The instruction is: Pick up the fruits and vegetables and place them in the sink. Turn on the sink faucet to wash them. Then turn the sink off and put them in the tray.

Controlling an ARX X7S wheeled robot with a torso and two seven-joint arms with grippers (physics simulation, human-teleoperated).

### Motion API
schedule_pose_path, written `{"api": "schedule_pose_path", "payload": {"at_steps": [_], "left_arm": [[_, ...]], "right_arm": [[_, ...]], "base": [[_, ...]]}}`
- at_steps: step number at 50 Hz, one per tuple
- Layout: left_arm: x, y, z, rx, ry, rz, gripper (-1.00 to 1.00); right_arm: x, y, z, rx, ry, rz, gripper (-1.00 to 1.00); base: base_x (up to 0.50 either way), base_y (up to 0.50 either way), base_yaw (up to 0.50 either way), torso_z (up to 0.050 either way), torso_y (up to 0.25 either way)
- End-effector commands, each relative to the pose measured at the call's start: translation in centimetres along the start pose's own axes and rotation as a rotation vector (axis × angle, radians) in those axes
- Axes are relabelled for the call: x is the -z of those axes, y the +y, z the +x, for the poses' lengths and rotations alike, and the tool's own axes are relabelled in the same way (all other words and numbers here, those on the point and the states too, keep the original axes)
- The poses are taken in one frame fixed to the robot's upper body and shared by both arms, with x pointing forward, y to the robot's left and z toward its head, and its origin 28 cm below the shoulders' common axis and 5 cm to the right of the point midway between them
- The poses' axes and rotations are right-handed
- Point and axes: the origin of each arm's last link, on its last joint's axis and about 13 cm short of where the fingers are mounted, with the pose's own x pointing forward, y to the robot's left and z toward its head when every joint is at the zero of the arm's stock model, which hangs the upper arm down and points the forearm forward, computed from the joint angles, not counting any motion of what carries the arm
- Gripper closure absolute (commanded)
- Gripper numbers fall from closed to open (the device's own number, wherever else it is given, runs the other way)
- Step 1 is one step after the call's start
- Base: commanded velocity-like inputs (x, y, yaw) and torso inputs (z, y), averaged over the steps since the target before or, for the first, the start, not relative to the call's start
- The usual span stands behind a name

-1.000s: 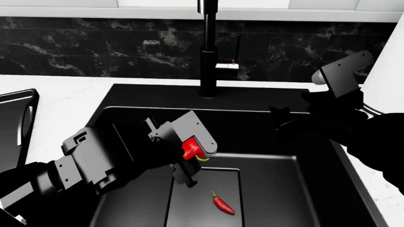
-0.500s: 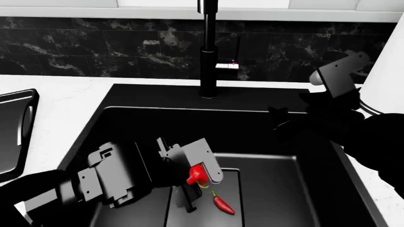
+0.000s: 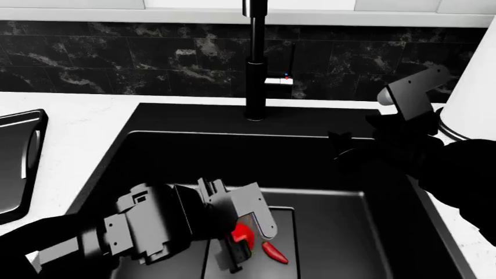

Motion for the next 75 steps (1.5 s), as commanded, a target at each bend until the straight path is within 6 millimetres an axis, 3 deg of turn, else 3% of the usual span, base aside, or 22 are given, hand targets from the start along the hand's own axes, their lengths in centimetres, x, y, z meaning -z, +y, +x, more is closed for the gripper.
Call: {"api": "schedule_pose_path", "payload": {"at_steps": [1, 6, 16, 22, 30, 39, 46, 61, 75], "left_arm": [[-0.4, 0.3, -1.1, -0.02, -0.048, 0.0, -1.0], [-0.5, 0.7, -2.2, -0.055, -0.069, -0.007, -1.0], [-0.9, 2.2, -6.8, -0.23, -0.221, -0.105, -1.0], [-0.5, 2.4, -9.3, -0.375, -0.326, -0.215, -1.0], [-0.7, 4.3, -12.4, -0.608, -0.546, -0.448, -1.0], [-0.9, 6.7, -12.9, -0.767, -0.689, -0.581, -1.0], [-0.6, 7.7, -12.5, -0.788, -0.739, -0.617, -1.0], [-0.3, 6.9, -12.3, -0.789, -0.756, -0.589, -1.0], [-0.5, 6.4, -12.0, -0.742, -0.747, -0.571, -1.0]], "right_arm": [[-0.1, 0.0, 0.1, 0.003, -0.001, 0.001, -1.0], [-0.3, 0.1, 0.0, 0.004, -0.005, -0.002, -1.0], [-1.2, 0.5, -0.5, 0.015, -0.039, -0.014, -1.0], [-2.5, 0.4, -1.2, 0.082, -0.13, 0.01, -1.0], [-3.4, 0.4, -0.8, 0.165, -0.239, 0.058, -1.0], [-3.8, 0.5, 2.0, 0.221, -0.301, 0.103, -1.0], [-4.2, 0.8, 4.4, 0.236, -0.304, 0.114, -1.0], [-4.3, 0.9, 5.2, 0.241, -0.31, 0.091, -1.0], [-8.2, 0.8, 7.5, 0.24, -0.409, 0.118, -1.0]], "base": [[0.0, 0.0, 0.0, 0.0, 0.0], [0.0, 0.0, 0.0, 0.0, 0.0], [0.0, 0.0, 0.0, 0.0, 0.0], [0.0, 0.0, 0.0, 0.0, 0.0], [0.0, 0.0, 0.0, 0.0, 0.0], [0.0, 0.0, 0.0, 0.0, 0.0], [0.0, 0.0, 0.0, 0.0, 0.0], [0.0, 0.0, 0.0, 0.0, 0.0], [0.0, 0.0, 0.0, 0.0, 0.0]]}}
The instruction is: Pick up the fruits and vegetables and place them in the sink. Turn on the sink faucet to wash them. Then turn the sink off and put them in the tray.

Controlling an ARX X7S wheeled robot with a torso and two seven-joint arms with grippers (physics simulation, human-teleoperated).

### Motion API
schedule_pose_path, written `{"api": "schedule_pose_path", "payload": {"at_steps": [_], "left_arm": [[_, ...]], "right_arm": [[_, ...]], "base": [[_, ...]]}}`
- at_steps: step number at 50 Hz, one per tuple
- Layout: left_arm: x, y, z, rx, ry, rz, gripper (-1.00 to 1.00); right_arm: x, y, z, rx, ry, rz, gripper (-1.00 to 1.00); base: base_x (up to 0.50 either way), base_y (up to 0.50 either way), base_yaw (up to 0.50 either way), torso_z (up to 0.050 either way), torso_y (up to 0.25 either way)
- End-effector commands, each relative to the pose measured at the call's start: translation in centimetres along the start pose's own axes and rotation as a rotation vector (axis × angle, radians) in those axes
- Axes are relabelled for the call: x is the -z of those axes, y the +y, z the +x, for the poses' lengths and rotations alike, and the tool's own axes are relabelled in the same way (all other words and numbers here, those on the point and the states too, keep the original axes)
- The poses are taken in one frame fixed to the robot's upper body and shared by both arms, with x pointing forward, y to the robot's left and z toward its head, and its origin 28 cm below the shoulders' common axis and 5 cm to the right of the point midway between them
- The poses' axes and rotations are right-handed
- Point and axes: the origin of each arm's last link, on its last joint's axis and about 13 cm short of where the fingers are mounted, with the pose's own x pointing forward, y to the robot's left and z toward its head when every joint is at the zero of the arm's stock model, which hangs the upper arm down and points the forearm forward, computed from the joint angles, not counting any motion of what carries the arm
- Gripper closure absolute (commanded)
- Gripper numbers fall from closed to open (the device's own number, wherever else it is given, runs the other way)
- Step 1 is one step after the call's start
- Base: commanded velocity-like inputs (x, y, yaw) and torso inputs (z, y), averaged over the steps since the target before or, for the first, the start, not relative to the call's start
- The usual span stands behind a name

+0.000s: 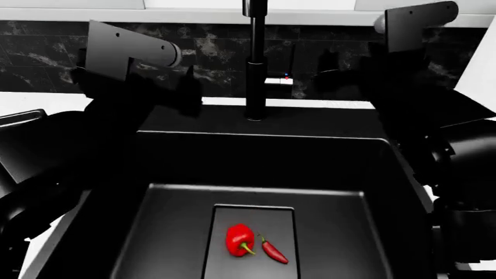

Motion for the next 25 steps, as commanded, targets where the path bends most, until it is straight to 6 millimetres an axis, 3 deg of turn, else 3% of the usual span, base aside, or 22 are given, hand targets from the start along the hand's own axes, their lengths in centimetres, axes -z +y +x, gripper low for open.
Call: {"api": "schedule_pose_path", "payload": {"at_steps": [1, 25], "left_arm": [[0.3, -0.3, -0.2, 0.017, 0.006, 0.006, -1.0], [0.8, -0.2, -0.2, -0.001, 0.019, 0.001, -1.0]], "right_arm": [[-1.6, 0.7, 2.0, 0.007, -0.063, 0.024, -1.0], [-1.8, 2.5, 4.5, -0.072, -0.095, 0.149, -1.0]], "base": [[0.0, 0.0, 0.0, 0.0, 0.0], [0.0, 0.0, 0.0, 0.0, 0.0]]}}
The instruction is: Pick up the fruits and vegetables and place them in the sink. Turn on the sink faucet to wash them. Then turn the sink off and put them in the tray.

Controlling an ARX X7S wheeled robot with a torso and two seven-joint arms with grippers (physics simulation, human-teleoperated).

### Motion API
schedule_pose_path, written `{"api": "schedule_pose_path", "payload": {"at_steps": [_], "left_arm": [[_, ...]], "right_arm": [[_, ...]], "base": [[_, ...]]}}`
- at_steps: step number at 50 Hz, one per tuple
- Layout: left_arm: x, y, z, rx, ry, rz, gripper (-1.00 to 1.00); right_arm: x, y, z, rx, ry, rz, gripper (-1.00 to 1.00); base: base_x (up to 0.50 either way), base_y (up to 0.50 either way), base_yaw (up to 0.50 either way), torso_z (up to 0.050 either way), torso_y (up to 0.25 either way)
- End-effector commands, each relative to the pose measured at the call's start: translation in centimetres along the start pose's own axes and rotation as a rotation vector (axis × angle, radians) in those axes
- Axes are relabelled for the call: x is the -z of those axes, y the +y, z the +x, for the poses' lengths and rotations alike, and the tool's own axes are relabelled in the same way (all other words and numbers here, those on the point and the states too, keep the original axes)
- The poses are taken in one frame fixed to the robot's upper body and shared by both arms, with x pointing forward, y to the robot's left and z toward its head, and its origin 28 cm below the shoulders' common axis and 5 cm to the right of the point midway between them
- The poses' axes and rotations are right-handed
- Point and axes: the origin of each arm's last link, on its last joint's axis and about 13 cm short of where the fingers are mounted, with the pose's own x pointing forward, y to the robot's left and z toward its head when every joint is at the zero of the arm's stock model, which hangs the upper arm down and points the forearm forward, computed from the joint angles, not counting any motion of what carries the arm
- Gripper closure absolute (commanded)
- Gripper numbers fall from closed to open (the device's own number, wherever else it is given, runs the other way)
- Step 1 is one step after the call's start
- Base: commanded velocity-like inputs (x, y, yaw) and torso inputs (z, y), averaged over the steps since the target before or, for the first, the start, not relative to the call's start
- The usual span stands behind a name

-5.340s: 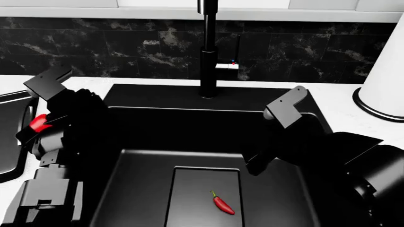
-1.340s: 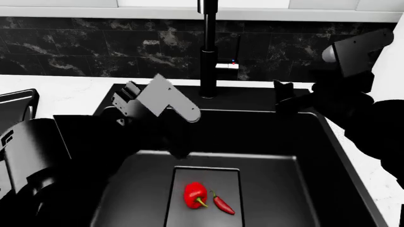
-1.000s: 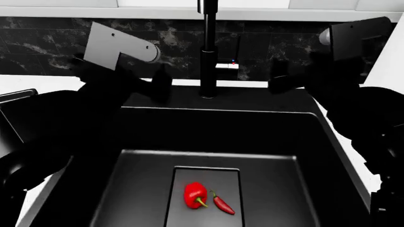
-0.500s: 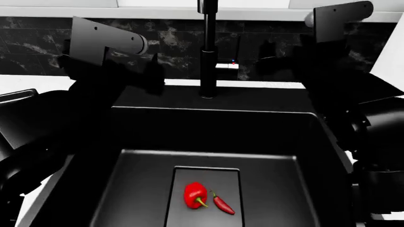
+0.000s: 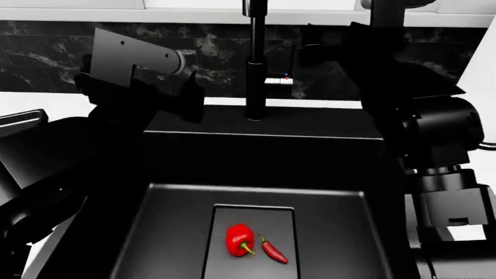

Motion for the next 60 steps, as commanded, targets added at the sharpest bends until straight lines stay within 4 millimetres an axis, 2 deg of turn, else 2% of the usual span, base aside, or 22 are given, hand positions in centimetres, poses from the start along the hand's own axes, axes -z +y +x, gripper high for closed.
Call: {"api": "schedule_pose_path", "payload": {"at_steps": [1, 5, 10, 27, 38, 47, 60], "left_arm": [[0.3, 0.1, 0.1, -0.009, 0.003, -0.002, -1.0], [0.4, 0.1, 0.1, -0.01, 0.004, -0.001, -1.0], [0.3, -0.1, 0.0, -0.009, -0.033, 0.009, -1.0], [0.3, -0.2, -0.2, -0.003, -0.067, 0.008, -1.0], [0.3, -0.1, -0.4, 0.008, -0.095, -0.001, -1.0], [0.2, -0.1, -0.6, 0.009, -0.11, 0.001, -1.0], [0.2, -0.3, -0.7, 0.025, -0.124, 0.011, -1.0]], "right_arm": [[-0.1, 0.8, 1.1, -0.036, -0.023, 0.05, -1.0], [0.2, 1.0, 1.6, -0.039, -0.013, 0.049, -1.0], [1.2, 2.0, 3.4, -0.092, 0.013, 0.058, -1.0], [2.3, 2.5, 4.9, -0.097, 0.037, 0.035, -1.0], [3.4, 2.7, 4.9, -0.057, 0.039, 0.051, -1.0], [3.4, 3.2, 5.0, -0.116, 0.034, 0.077, -1.0], [3.4, 3.1, 5.0, -0.109, 0.033, 0.08, -1.0]], "base": [[0.0, 0.0, 0.0, 0.0, 0.0], [0.0, 0.0, 0.0, 0.0, 0.0], [0.0, 0.0, 0.0, 0.0, 0.0], [0.0, 0.0, 0.0, 0.0, 0.0], [0.0, 0.0, 0.0, 0.0, 0.0], [0.0, 0.0, 0.0, 0.0, -0.161], [0.0, 0.0, 0.0, 0.0, -0.055]]}}
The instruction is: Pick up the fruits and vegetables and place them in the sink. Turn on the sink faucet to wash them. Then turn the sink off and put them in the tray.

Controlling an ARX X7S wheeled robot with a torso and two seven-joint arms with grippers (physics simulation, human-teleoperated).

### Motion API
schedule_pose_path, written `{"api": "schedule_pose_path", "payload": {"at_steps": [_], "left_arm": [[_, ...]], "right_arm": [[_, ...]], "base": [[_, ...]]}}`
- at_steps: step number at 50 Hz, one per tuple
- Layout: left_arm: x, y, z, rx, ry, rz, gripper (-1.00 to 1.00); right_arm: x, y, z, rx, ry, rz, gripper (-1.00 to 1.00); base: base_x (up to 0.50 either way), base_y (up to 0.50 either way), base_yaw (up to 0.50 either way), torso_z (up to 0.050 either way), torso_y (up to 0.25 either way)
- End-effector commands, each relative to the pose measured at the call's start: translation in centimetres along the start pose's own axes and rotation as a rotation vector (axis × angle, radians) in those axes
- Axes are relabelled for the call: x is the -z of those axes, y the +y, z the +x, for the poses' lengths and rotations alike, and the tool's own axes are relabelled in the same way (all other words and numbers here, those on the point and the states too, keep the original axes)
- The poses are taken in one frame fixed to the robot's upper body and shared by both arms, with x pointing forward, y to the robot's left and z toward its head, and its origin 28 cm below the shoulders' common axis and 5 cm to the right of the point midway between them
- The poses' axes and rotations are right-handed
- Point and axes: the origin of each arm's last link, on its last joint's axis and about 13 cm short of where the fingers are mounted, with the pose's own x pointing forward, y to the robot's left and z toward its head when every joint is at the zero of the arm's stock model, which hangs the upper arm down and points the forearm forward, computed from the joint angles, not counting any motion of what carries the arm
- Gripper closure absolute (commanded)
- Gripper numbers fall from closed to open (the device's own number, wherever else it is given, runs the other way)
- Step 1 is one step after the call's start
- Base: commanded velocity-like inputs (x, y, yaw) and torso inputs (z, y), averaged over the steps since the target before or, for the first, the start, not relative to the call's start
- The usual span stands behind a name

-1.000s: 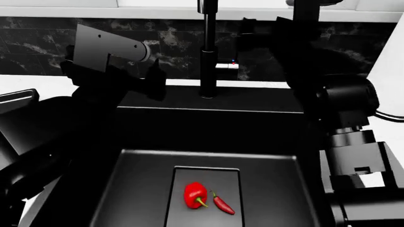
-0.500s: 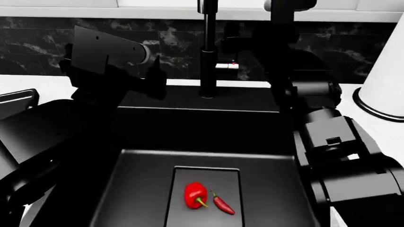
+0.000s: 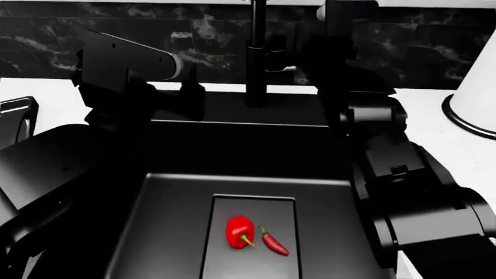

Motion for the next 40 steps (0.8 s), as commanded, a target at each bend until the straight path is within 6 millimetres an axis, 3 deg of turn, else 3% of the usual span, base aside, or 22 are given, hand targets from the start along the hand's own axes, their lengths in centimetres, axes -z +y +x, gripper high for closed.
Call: {"api": "schedule_pose_path", "payload": {"at_steps": [1, 22, 40], "left_arm": [[-0.02, -0.14, -0.12, 0.012, -0.011, 0.009, -1.0], [0.02, 0.07, -0.19, 0.012, -0.014, -0.011, -1.0], [0.12, 0.08, -0.31, 0.013, -0.012, -0.024, -1.0]], "right_arm": [[0.15, 0.05, 0.02, -0.004, 0.001, 0.007, -1.0], [-0.24, 0.15, 0.12, 0.018, -0.024, -0.007, -1.0], [-0.23, -0.33, 0.04, 0.205, -0.049, -0.003, -1.0]], "base": [[0.0, 0.0, 0.0, 0.0, -0.189], [0.0, 0.0, 0.0, 0.0, -0.045], [0.0, 0.0, 0.0, 0.0, 0.0]]}}
